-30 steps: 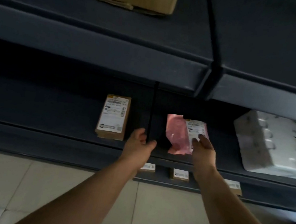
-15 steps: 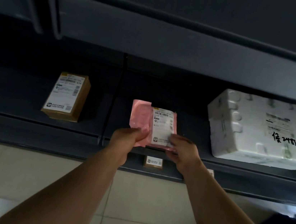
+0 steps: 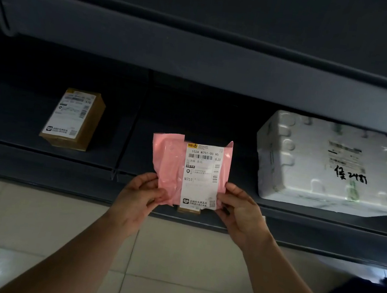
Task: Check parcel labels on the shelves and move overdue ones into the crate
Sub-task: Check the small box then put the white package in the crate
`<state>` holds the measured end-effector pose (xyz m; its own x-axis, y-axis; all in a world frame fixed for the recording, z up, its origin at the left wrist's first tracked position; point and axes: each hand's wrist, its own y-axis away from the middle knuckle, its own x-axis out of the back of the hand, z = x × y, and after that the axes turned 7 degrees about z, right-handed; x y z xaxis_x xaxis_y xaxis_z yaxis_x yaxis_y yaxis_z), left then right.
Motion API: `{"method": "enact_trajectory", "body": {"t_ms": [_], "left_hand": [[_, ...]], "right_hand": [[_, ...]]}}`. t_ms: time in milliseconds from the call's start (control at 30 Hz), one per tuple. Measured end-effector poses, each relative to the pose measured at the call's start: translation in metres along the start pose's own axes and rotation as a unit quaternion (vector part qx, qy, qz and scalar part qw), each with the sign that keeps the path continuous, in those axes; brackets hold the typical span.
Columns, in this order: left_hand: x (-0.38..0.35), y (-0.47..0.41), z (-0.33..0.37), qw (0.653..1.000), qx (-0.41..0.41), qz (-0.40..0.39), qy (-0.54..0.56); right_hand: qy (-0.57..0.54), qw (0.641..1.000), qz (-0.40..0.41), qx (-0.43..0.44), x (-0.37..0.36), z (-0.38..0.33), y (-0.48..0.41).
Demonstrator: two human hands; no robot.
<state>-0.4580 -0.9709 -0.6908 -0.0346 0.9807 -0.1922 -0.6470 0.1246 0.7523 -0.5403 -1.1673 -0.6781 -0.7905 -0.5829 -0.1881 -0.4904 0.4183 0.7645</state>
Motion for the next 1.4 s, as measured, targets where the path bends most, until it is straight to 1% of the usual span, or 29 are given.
{"method": "enact_trajectory", "body": {"t_ms": [67, 133, 300, 400, 467, 700, 767, 900, 933, 1000, 1067, 1100, 1200, 1267, 1333, 1400], "left_hand": [[0.000, -0.001, -0.001, 1.000, -0.005, 0.006, -0.004], [-0.001, -0.003, 0.000, 1.000, -0.007, 0.023, -0.008], [-0.007, -0.023, 0.011, 0.992, -0.052, 0.076, -0.081], [-0.009, -0.040, 0.021, 0.987, -0.071, 0.080, -0.123], [-0.015, -0.044, 0.027, 0.980, -0.081, 0.080, -0.161], [-0.027, -0.050, 0.027, 0.960, -0.119, 0.078, -0.241], [-0.029, -0.047, 0.025, 0.955, -0.135, 0.093, -0.246], [-0.052, -0.021, 0.018, 0.944, -0.212, 0.134, -0.216], [-0.064, -0.009, 0.015, 0.942, -0.228, 0.133, -0.207], [-0.094, 0.016, 0.007, 0.941, -0.241, 0.103, -0.214], [-0.125, 0.034, -0.002, 0.945, -0.229, 0.057, -0.225], [-0.141, 0.041, -0.007, 0.950, -0.214, 0.030, -0.224], [-0.186, 0.056, -0.021, 0.956, -0.163, -0.042, -0.240], [-0.211, 0.060, -0.032, 0.953, -0.141, -0.072, -0.258], [-0.234, 0.059, -0.042, 0.950, -0.135, -0.076, -0.270], [-0.253, 0.051, -0.049, 0.949, -0.138, -0.061, -0.276]], "right_hand": [[-0.002, 1.000, -0.002, 0.001, -0.001, 0.000, 0.000], [0.019, 1.000, -0.001, 0.001, -0.004, 0.002, -0.002], [0.085, 0.996, 0.013, -0.001, -0.032, 0.001, -0.016], [0.080, 0.997, 0.021, -0.012, -0.047, -0.004, -0.025], [0.097, 0.995, 0.026, -0.007, -0.053, -0.005, -0.034], [0.143, 0.989, 0.000, 0.025, -0.059, 0.003, -0.042], [0.140, 0.990, 0.000, 0.036, -0.052, 0.000, -0.033], [0.111, 0.991, 0.050, 0.053, -0.022, -0.015, -0.010], [0.095, 0.992, 0.059, 0.056, -0.012, -0.023, -0.003], [0.040, 0.994, 0.089, 0.058, 0.013, -0.040, 0.010], [0.005, 0.986, 0.146, 0.074, 0.042, -0.061, 0.019], [0.006, 0.981, 0.177, 0.084, 0.058, -0.071, 0.022], [0.052, 0.959, 0.246, 0.128, 0.108, -0.102, 0.017], [0.089, 0.950, 0.264, 0.144, 0.140, -0.121, 0.009], [0.136, 0.938, 0.278, 0.153, 0.167, -0.138, -0.001], [0.181, 0.918, 0.307, 0.175, 0.192, -0.153, -0.012]]}}
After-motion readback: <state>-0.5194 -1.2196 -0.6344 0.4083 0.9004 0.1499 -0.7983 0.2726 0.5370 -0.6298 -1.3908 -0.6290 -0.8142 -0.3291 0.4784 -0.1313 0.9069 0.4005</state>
